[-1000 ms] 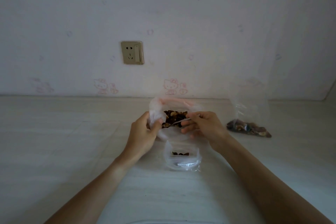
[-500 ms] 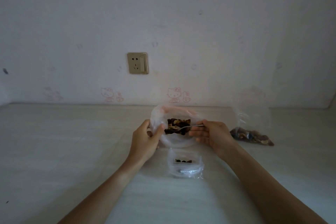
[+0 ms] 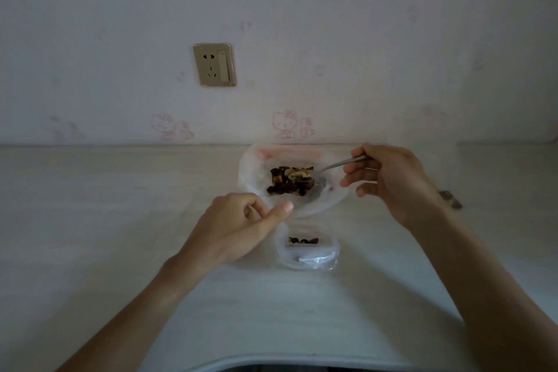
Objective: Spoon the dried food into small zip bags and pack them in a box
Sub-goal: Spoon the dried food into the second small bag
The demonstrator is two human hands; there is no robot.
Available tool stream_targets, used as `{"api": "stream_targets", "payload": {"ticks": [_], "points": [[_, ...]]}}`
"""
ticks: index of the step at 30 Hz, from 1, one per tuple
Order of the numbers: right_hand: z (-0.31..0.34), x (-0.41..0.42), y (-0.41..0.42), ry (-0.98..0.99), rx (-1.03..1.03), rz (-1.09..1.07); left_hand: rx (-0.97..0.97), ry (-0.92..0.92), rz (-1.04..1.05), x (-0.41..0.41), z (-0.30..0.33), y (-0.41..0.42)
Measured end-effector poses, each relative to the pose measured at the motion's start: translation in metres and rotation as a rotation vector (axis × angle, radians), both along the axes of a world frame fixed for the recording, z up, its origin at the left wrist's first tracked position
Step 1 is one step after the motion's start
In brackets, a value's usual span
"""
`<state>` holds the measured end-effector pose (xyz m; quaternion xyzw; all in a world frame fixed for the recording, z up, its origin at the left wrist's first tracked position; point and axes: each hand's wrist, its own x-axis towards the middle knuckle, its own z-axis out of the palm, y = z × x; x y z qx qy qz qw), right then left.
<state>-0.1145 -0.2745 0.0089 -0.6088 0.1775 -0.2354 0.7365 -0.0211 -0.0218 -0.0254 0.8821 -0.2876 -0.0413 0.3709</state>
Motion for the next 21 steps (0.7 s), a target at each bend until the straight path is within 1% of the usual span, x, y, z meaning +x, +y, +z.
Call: {"api": "stream_targets", "payload": {"ticks": [3, 7, 10, 13, 16, 19, 21], "points": [[0.001, -0.016, -0.006, 0.003, -0.011, 0.018, 0.067, 0.046, -0.057, -0.004, 0.001, 0.001], [-0.005, -0.037, -0.007, 0.029, -0.035, 0.058, 0.088, 0.123, -0.109, -0.007, -0.001, -0.001], [-0.01, -0.05, -0.001, 0.022, -0.06, 0.093, 0.039, 0.11, -0.131, -0.009, -0.005, -0.004], [-0.012, -0.059, 0.009, -0.004, -0.152, 0.101, -0.08, 0.073, -0.116, -0.012, -0.005, -0.006], [-0.009, -0.068, 0.02, -0.077, -0.339, 0.123, -0.24, 0.074, -0.083, -0.014, -0.003, -0.007], [-0.006, -0.076, 0.028, -0.197, -0.653, 0.152, -0.388, 0.073, -0.085, -0.016, 0.0, -0.007], [-0.005, -0.079, 0.032, -0.247, -0.881, 0.142, -0.431, 0.065, -0.103, -0.017, 0.0, -0.007]]}}
